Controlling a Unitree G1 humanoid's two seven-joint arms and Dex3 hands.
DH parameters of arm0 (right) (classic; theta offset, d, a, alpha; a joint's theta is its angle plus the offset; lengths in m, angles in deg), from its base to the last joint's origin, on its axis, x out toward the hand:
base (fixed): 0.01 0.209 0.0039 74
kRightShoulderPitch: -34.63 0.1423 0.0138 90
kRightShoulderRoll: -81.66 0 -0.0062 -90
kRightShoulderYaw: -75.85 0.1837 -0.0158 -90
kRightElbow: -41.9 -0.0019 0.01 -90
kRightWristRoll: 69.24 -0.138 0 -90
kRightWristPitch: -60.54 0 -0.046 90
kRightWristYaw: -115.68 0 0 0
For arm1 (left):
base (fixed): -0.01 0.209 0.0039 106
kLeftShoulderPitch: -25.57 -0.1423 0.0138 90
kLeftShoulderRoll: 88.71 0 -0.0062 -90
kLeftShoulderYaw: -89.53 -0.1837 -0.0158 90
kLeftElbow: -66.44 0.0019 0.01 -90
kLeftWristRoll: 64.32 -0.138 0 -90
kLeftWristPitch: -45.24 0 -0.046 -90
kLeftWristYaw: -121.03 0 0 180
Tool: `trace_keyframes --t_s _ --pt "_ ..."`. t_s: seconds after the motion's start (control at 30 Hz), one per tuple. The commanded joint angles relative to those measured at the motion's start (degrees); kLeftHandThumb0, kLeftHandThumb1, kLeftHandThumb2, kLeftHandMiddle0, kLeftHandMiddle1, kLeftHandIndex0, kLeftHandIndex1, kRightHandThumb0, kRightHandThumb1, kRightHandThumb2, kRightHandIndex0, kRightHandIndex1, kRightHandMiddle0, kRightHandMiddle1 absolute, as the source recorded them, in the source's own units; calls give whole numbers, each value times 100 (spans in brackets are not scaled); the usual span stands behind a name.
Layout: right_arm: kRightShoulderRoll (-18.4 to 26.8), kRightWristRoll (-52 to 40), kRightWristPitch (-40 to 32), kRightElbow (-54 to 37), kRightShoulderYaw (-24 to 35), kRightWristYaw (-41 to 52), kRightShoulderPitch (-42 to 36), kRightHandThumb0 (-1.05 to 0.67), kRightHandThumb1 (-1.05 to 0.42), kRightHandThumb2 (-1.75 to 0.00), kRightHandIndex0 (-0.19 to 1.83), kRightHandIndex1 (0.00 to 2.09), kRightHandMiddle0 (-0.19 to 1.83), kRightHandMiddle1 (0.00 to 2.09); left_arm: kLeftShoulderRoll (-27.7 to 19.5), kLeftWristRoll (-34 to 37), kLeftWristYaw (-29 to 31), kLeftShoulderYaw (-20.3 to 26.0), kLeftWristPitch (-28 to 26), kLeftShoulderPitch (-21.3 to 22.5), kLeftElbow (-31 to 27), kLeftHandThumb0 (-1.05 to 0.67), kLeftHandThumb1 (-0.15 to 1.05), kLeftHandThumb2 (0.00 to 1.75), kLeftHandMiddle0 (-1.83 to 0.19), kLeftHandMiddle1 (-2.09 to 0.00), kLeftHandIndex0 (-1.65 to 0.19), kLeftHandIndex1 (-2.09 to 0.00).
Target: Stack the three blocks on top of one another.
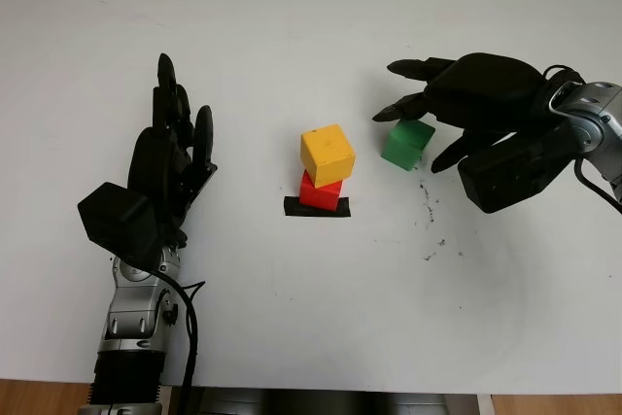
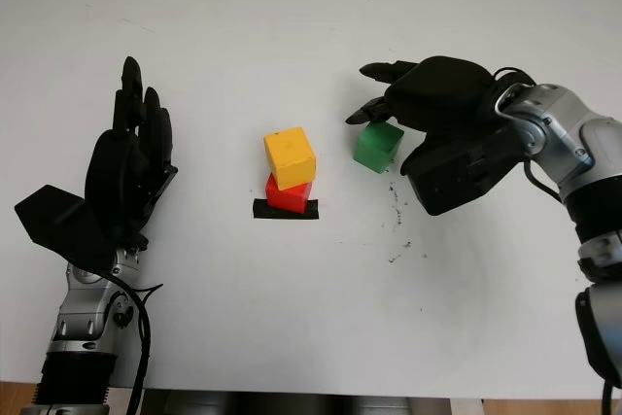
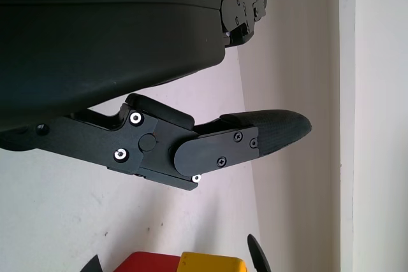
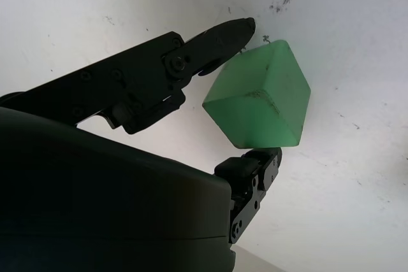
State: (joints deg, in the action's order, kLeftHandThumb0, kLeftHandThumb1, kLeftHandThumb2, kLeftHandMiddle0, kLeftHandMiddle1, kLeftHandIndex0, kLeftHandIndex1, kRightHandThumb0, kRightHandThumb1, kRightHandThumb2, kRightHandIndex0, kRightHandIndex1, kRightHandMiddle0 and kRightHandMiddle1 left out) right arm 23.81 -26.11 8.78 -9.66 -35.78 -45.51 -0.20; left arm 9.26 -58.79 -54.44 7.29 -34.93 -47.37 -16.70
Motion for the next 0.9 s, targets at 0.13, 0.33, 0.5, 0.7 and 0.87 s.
trace_keyframes --t_s 0.13,0.33,0.5,0.7,0.87 --pt "-10 13 151 110 0 -246 63 -43 -86 -6 9 8 59 14 12 30 -2 21 -23 -61 -93 -73 105 60 19 0 19 0" --pt "18 185 414 273 -35 -794 95 -40 -91 -6 21 10 80 32 13 29 -10 20 -39 -71 -109 -73 105 60 19 0 19 0" --pt "58 287 544 398 -48 -1043 182 -38 -95 -5 30 7 54 113 3 29 18 10 -24 -63 -80 -73 105 60 19 0 19 0" --pt "95 313 561 478 -30 -1103 242 -38 -94 -5 32 7 54 118 29 2 -52 11 -31 -32 -65 -72 105 59 19 0 19 0" --pt "101 204 484 478 39 -1025 216 -37 -93 -5 32 6 53 115 28 12 -50 10 -39 -7 -41 -72 105 58 19 0 19 0"
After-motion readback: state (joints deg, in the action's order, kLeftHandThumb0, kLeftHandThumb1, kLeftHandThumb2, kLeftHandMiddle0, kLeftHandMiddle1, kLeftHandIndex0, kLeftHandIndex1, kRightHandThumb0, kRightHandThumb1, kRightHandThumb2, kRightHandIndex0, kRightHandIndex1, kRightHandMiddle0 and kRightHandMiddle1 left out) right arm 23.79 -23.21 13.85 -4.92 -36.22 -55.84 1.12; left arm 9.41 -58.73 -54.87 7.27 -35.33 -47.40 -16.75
